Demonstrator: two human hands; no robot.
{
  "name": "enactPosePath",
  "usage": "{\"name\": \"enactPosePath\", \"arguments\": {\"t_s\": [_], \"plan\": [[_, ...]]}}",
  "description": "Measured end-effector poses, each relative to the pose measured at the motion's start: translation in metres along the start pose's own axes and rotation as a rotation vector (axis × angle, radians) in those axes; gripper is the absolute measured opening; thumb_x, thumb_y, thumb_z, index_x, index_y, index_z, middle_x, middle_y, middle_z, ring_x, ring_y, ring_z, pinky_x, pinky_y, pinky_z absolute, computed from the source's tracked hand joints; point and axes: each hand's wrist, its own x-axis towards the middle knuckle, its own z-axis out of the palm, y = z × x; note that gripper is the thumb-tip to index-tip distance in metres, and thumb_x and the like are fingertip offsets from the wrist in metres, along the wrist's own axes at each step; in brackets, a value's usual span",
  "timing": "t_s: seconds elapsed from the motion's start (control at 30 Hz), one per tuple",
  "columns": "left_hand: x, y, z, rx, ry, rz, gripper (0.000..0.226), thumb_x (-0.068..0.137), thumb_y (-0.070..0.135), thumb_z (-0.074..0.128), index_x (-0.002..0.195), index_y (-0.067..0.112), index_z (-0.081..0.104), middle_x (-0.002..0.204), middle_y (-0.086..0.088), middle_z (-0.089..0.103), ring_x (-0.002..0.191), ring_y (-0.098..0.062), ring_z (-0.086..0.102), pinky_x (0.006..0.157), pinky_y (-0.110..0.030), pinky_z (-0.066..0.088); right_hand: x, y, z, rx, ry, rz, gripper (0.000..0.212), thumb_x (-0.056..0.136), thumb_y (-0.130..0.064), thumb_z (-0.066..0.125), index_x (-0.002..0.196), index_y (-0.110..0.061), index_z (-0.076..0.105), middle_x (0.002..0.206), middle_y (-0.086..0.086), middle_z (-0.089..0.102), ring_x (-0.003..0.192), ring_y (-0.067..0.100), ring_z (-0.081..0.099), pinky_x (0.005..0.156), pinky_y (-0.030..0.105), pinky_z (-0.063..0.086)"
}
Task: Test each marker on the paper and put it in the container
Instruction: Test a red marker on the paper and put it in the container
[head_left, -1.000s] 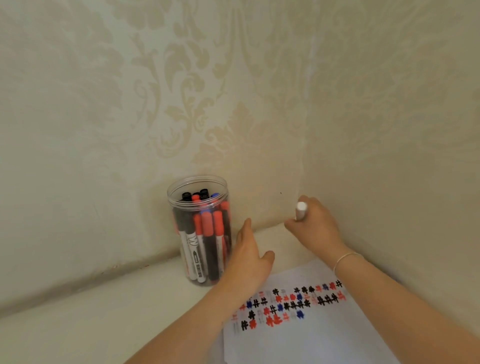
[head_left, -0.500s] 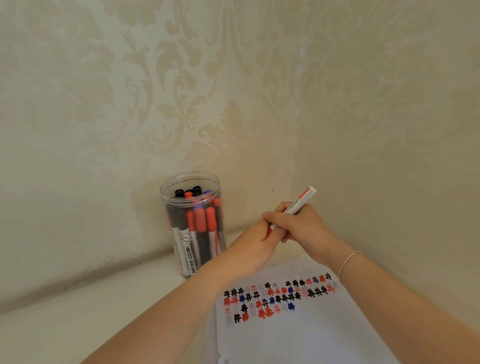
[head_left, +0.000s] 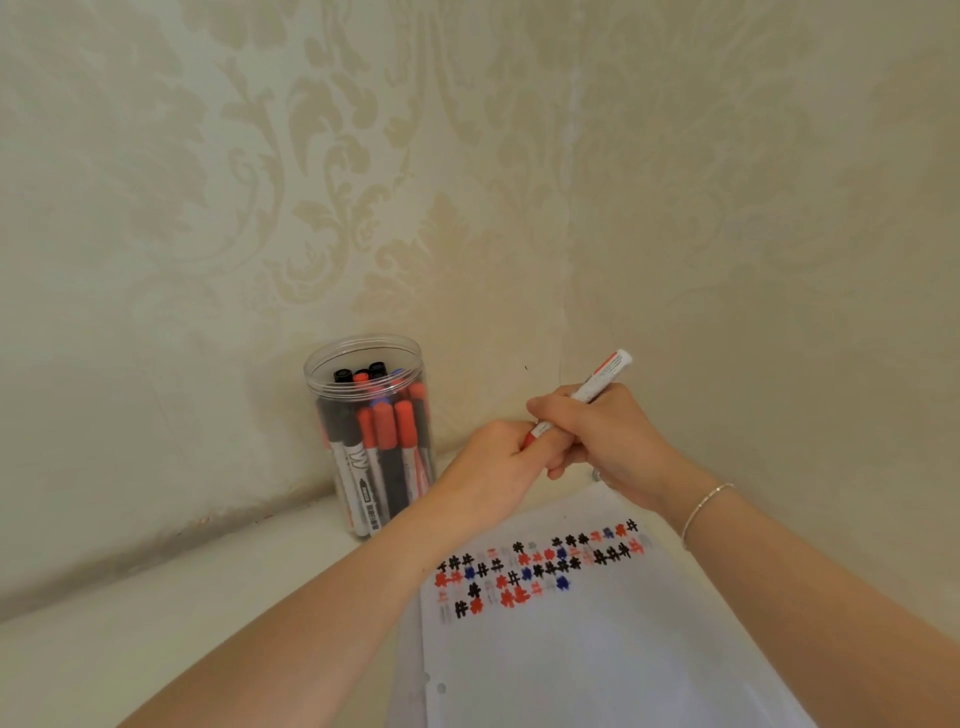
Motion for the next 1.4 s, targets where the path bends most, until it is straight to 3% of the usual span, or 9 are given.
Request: {"name": "enactPosePath", "arguments": {"t_s": [0.17, 0.33, 0.4, 0.5, 0.67, 0.83, 0.97, 1.07, 1.4], "plan": [[-0.009, 0.002, -0.001, -0.082, -0.086, -0.083, 0.046, 0.085, 0.058, 0.052, 0.058, 0.021, 0.054, 0.047, 0.005, 0.027, 0.042, -0.010, 0.022, 0.047, -0.025, 0.021, -0.012, -0.009, -0.002, -0.046, -0.040, -0.032, 0.018, 0.086, -0.001, 0.062, 0.069, 0.002, 0.059, 0.058, 0.015, 0.061, 0.047, 0.023, 0.057, 0.047, 0.026, 0.051], [-0.028, -0.007, -0.008, 0.199, -0.049, -0.104, 0.060, 0.070, 0.078, 0.039, 0.083, 0.020, 0.050, 0.066, 0.011, 0.041, 0.060, -0.008, 0.038, 0.059, -0.025, 0.031, -0.024, -0.005, -0.017, 0.062, 0.280, -0.047, 0.019, 0.086, -0.012, 0.066, 0.074, -0.004, 0.054, 0.058, 0.012, 0.065, 0.043, 0.020, 0.059, 0.045, 0.028, 0.052], [-0.039, -0.018, -0.003, 0.188, -0.015, -0.102, 0.053, 0.081, 0.072, 0.032, 0.086, 0.023, 0.054, 0.066, 0.012, 0.047, 0.061, -0.006, 0.044, 0.062, -0.025, 0.035, -0.031, 0.005, -0.023, 0.075, 0.343, -0.004, 0.017, 0.088, -0.016, 0.066, 0.080, -0.004, 0.056, 0.062, 0.012, 0.066, 0.047, 0.020, 0.063, 0.049, 0.031, 0.057], [-0.046, -0.034, 0.012, 0.228, 0.009, -0.088, 0.028, 0.095, 0.047, 0.044, 0.086, 0.027, 0.061, 0.065, 0.011, 0.055, 0.055, -0.004, 0.046, 0.059, -0.026, 0.039, -0.040, 0.024, -0.021, 0.057, 0.260, 0.098, 0.012, 0.084, -0.008, 0.069, 0.085, -0.001, 0.060, 0.075, 0.015, 0.066, 0.063, 0.021, 0.065, 0.062, 0.030, 0.059], [-0.048, -0.048, 0.026, 0.290, -0.032, -0.107, 0.023, 0.087, 0.020, 0.050, 0.080, 0.032, 0.069, 0.047, 0.014, 0.053, 0.044, -0.005, 0.045, 0.051, -0.029, 0.039, -0.052, 0.054, -0.009, 0.006, 0.283, 0.193, 0.032, 0.083, -0.007, 0.067, 0.061, -0.011, 0.044, 0.049, 0.006, 0.054, 0.039, 0.017, 0.048, 0.042, 0.024, 0.038], [-0.048, -0.053, 0.027, 0.338, -0.098, -0.126, 0.032, 0.087, 0.018, 0.049, 0.083, 0.040, 0.071, 0.050, 0.017, 0.056, 0.047, -0.002, 0.048, 0.051, -0.027, 0.038, -0.057, 0.068, -0.002, -0.109, 0.381, 0.241, 0.024, 0.077, 0.000, 0.058, 0.062, -0.011, 0.042, 0.052, 0.012, 0.054, 0.034, 0.015, 0.044, 0.037, 0.018, 0.035], [-0.050, -0.054, 0.026, 0.361, -0.124, -0.121, 0.034, 0.087, 0.019, 0.048, 0.087, 0.046, 0.069, 0.056, 0.019, 0.060, 0.054, -0.001, 0.053, 0.053, -0.028, 0.043, -0.056, 0.076, 0.002, -0.290, 0.493, 0.200, 0.027, 0.073, -0.004, 0.058, 0.059, -0.014, 0.037, 0.058, 0.007, 0.042, 0.049, 0.012, 0.035, 0.039, 0.015, 0.029], [-0.050, -0.052, 0.025, 0.375, -0.158, -0.110, 0.039, 0.087, 0.018, 0.047, 0.093, 0.049, 0.069, 0.060, 0.022, 0.060, 0.056, 0.008, 0.052, 0.053, -0.021, 0.035, -0.055, 0.080, 0.002, -0.325, 0.491, 0.179, 0.019, 0.072, -0.005, 0.059, 0.065, -0.010, 0.042, 0.061, 0.008, 0.041, 0.056, 0.015, 0.035, 0.039, 0.017, 0.028], [-0.048, -0.056, 0.025, 0.399, -0.176, -0.107, 0.042, 0.085, 0.018, 0.046, 0.094, 0.052, 0.068, 0.062, 0.025, 0.062, 0.056, -0.004, 0.053, 0.053, -0.025, 0.039, -0.052, 0.086, 0.003, -0.378, 0.463, 0.118, 0.023, 0.072, -0.002, 0.059, 0.063, -0.010, 0.039, 0.054, 0.003, 0.036, 0.049, 0.014, 0.031, 0.037, 0.016, 0.026]]}}
